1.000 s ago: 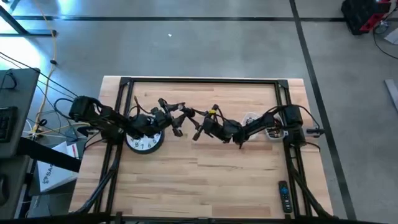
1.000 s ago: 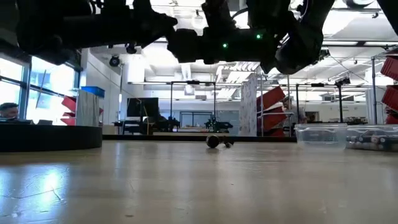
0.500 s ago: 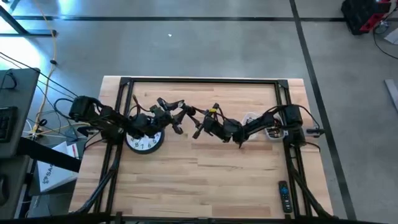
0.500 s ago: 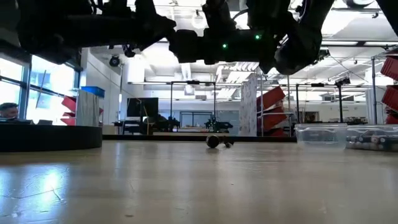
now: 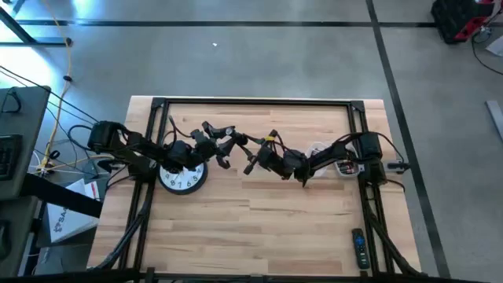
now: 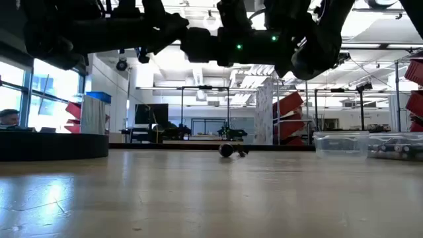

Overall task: Insert battery
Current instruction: Close the black flashlight lid

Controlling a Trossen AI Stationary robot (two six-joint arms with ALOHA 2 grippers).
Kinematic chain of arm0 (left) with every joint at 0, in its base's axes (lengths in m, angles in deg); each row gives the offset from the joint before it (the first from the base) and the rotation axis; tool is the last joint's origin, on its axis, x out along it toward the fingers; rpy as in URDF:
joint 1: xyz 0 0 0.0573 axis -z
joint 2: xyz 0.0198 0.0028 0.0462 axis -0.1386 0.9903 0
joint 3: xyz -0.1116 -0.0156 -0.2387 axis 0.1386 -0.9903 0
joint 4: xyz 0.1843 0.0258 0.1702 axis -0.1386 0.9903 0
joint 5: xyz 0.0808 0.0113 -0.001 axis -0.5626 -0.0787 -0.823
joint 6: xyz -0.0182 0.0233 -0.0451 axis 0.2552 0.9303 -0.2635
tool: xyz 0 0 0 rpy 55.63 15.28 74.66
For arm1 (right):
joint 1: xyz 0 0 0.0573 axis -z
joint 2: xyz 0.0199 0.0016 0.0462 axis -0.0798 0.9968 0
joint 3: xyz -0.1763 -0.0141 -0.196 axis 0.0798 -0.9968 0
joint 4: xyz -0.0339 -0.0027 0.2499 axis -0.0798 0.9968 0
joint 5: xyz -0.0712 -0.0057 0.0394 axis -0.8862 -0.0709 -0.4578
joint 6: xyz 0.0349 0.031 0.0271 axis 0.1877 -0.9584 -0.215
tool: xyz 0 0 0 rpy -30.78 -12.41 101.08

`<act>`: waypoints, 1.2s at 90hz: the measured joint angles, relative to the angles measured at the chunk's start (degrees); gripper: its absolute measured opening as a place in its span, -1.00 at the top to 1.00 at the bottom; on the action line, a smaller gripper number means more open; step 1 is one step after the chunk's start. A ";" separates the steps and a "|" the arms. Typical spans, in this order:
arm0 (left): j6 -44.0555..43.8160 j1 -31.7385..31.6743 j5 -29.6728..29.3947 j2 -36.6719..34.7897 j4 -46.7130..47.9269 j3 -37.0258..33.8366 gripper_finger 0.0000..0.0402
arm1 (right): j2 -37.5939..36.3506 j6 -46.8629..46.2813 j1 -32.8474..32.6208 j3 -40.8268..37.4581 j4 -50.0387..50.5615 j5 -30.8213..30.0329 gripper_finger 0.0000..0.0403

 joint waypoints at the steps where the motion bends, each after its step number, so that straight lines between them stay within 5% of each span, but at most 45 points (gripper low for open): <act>1: 0.00 0.00 0.00 0.00 0.00 0.00 0.18 | 0.00 0.00 0.01 0.00 0.00 0.05 0.47; 79: 0.21 -0.07 -3.08 0.33 0.13 1.07 0.19 | 0.00 -0.46 0.39 1.81 2.65 0.47 0.47; 108: 0.87 -0.02 -2.19 0.33 0.07 1.07 0.53 | 0.00 -0.42 0.43 1.81 2.90 0.45 0.44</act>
